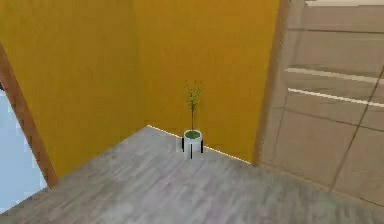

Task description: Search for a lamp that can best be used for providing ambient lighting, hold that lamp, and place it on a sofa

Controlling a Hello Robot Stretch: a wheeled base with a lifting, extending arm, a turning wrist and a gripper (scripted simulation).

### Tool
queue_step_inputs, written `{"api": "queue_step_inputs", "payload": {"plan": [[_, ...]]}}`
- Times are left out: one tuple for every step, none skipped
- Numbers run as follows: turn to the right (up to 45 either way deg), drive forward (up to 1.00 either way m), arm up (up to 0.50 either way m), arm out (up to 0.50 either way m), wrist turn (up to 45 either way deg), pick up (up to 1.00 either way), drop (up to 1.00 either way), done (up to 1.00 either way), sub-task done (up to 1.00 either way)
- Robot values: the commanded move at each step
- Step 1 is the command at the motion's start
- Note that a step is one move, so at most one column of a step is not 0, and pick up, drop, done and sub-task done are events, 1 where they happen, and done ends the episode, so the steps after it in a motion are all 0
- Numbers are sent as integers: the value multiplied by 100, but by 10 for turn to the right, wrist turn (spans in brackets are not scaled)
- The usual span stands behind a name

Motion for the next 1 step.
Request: {"api": "queue_step_inputs", "payload": {"plan": [[450,0,0,0,0,0,0,0,0]]}}
